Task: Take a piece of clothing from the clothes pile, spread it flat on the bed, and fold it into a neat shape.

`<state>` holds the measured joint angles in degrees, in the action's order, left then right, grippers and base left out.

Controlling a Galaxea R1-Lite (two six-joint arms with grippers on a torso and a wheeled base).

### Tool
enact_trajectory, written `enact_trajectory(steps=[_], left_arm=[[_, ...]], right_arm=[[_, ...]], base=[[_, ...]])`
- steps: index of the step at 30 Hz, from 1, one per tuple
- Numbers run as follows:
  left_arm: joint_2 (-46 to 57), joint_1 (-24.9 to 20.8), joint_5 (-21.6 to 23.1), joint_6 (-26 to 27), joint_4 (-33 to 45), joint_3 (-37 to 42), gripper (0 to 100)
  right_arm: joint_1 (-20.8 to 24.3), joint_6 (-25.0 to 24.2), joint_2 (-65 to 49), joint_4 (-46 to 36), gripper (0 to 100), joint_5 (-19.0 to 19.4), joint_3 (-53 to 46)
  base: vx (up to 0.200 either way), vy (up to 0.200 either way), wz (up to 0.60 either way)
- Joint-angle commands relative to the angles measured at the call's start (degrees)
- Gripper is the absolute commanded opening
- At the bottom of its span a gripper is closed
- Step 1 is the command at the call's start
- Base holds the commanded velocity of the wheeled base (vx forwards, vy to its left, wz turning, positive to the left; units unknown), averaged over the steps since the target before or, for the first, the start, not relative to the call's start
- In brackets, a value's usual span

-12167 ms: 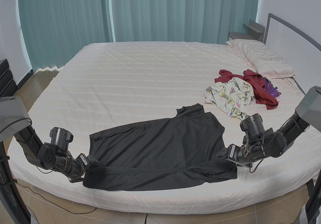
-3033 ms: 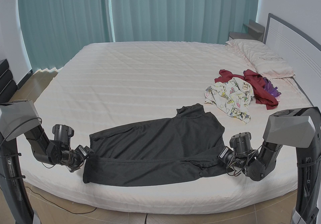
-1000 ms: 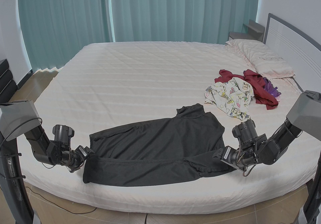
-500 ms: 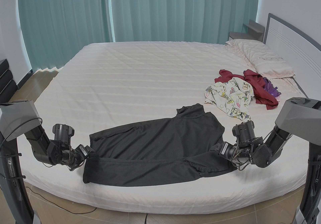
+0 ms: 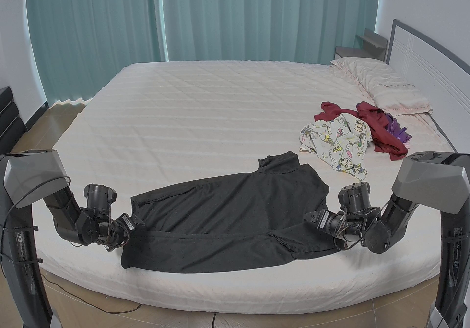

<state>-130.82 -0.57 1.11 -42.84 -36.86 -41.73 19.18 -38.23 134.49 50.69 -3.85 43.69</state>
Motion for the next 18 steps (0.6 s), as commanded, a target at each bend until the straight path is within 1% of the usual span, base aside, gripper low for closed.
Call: enact_trajectory(steps=[1, 4, 14, 18], left_arm=[[-0.6, 0.0, -0.1, -0.1, 0.0, 0.0, 100], [-0.6, 0.0, -0.1, 0.0, 0.0, 0.2, 100], [-0.7, -0.1, -0.2, 0.0, 0.0, 0.2, 100], [-1.2, -0.3, -1.2, 0.0, 0.0, 0.0, 100]], right_arm=[[-0.3, 0.0, 1.1, 0.3, 100, 0.1, -0.1], [-1.2, 0.1, 1.2, 1.0, 100, 0.1, -0.1], [-1.2, 0.0, 2.4, 1.2, 100, 0.1, 0.3], [-1.7, 0.0, 2.6, 1.2, 100, 0.1, 0.5]], base=[[0.0, 0.0, 0.0], [0.0, 0.0, 0.0], [0.0, 0.0, 0.0], [0.0, 0.0, 0.0]])
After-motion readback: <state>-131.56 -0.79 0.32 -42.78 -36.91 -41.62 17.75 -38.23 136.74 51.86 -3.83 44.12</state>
